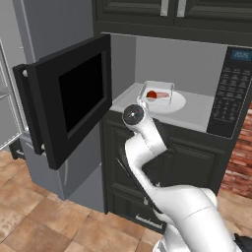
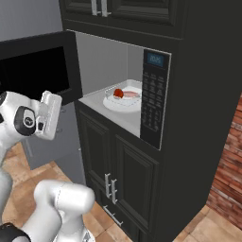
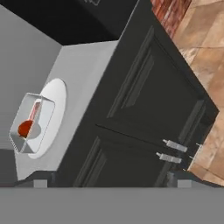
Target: Place the tupperware containing the steak and tomato meal in the microwave. Close the microwave door and press the start button to reheat the meal.
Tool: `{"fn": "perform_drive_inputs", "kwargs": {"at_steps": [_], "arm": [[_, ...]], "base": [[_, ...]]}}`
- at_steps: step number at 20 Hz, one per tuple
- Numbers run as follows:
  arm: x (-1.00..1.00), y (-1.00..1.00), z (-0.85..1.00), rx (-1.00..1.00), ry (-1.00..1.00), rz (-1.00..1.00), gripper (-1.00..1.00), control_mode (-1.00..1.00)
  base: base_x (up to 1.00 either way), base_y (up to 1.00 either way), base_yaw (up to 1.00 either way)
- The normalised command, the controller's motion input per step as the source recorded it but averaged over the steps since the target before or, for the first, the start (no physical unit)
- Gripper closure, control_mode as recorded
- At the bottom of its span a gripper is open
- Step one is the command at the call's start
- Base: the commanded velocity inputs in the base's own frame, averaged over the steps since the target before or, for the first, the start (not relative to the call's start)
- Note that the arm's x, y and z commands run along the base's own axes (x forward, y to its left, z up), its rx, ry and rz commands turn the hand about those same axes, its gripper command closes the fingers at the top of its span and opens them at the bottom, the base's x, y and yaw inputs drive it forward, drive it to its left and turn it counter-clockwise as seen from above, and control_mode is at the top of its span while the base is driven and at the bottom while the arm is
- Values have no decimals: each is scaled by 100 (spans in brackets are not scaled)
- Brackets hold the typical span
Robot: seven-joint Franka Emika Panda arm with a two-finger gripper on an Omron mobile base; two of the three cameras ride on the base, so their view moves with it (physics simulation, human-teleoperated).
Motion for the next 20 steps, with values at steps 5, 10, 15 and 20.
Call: {"fn": "perform_drive_inputs", "kwargs": {"at_steps": [5, 10, 15, 20], "arm": [[-100, 90, -6, -27, -22, 5, -100, -100], [-100, 98, -13, -27, -28, 7, -100, -100], [-88, 100, -29, -24, -22, 5, -100, -100], [-25, 100, -32, -20, -12, 1, -100, -100]], "base": [[0, 0, 0], [0, 0, 0], [0, 0, 0], [0, 0, 0]]}}
